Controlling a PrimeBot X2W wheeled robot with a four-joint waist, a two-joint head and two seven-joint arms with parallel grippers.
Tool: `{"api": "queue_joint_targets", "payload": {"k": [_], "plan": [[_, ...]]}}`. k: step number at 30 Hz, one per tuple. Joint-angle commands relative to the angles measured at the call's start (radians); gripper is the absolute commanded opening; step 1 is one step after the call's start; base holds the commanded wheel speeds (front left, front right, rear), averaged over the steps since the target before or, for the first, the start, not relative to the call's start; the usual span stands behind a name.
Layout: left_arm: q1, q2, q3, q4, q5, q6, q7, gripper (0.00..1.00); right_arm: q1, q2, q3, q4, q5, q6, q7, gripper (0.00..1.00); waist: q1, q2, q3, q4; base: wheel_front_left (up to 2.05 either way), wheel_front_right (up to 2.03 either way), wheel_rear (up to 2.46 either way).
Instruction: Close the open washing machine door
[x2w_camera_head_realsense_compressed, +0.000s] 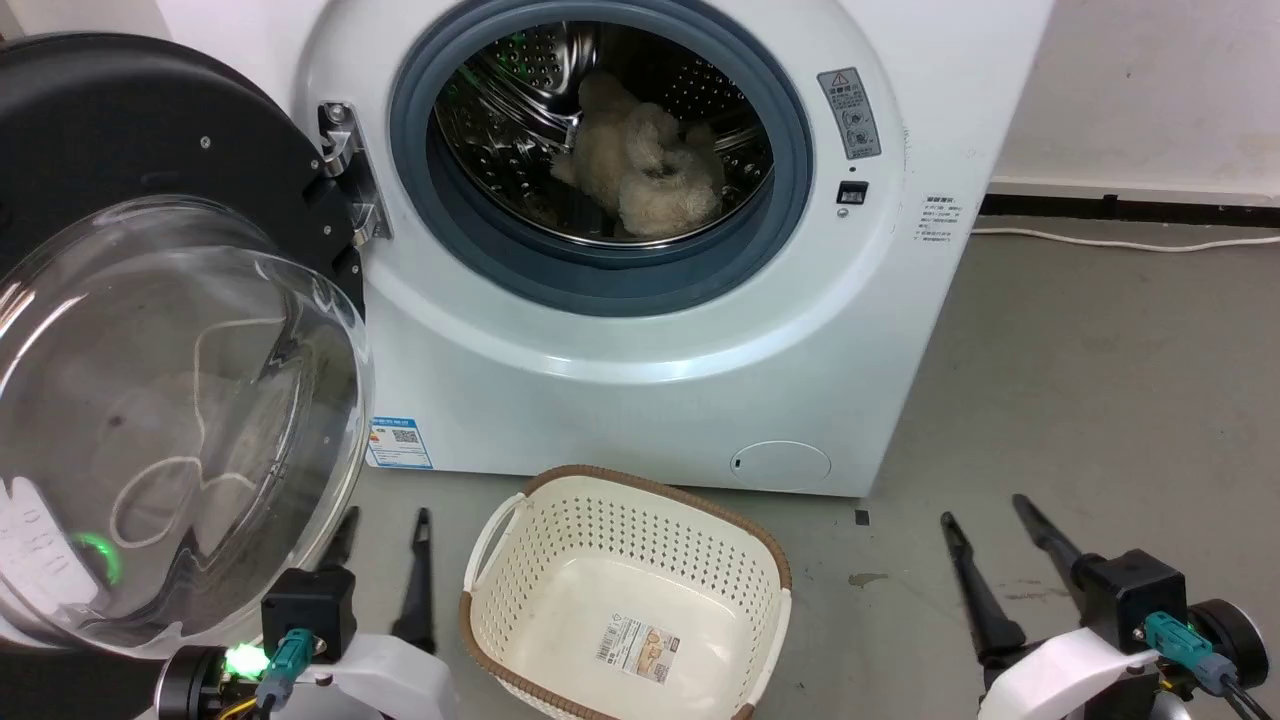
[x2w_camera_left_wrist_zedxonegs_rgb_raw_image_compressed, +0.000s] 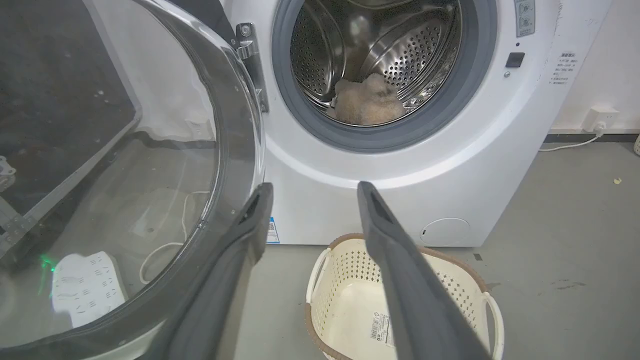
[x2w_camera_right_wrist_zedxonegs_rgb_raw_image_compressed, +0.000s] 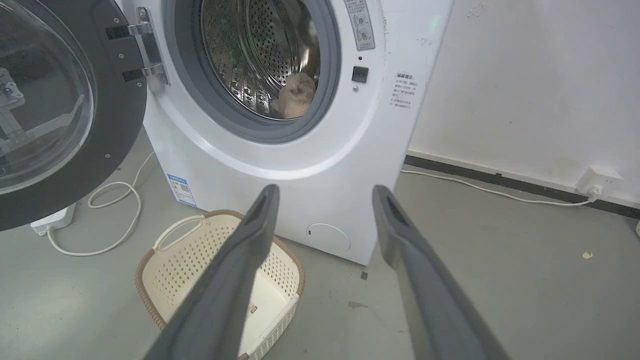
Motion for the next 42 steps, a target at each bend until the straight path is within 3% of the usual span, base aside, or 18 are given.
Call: {"api": "queue_joint_targets", "payload": {"k": [1, 20, 42], "plan": [[-0.001, 0.0, -0.003, 0.001, 0.001, -0.001, -0.005, 1.0, 0.0, 0.0, -0.002, 0.001, 0.004, 0.0, -0.004, 1.0, 0.0, 0.0, 0.0, 0.0, 0.0, 0.0, 0.0], [-0.01, 0.006, -0.026, 0.008, 0.001, -0.004, -0.043, 1.0, 0.007, 0.0, -0.01, 0.009, 0.015, 0.0, -0.043, 1.0, 0.0, 0.0, -0.002, 0.024, 0.0, 0.0, 0.0], [0.003, 0.024, -0.048, -0.001, -0.002, 0.007, -0.089, 1.0, 0.007, -0.014, 0.041, 0.019, 0.031, 0.0, -0.089, 1.0, 0.0, 0.0, -0.003, 0.177, 0.0, 0.0, 0.0]]}}
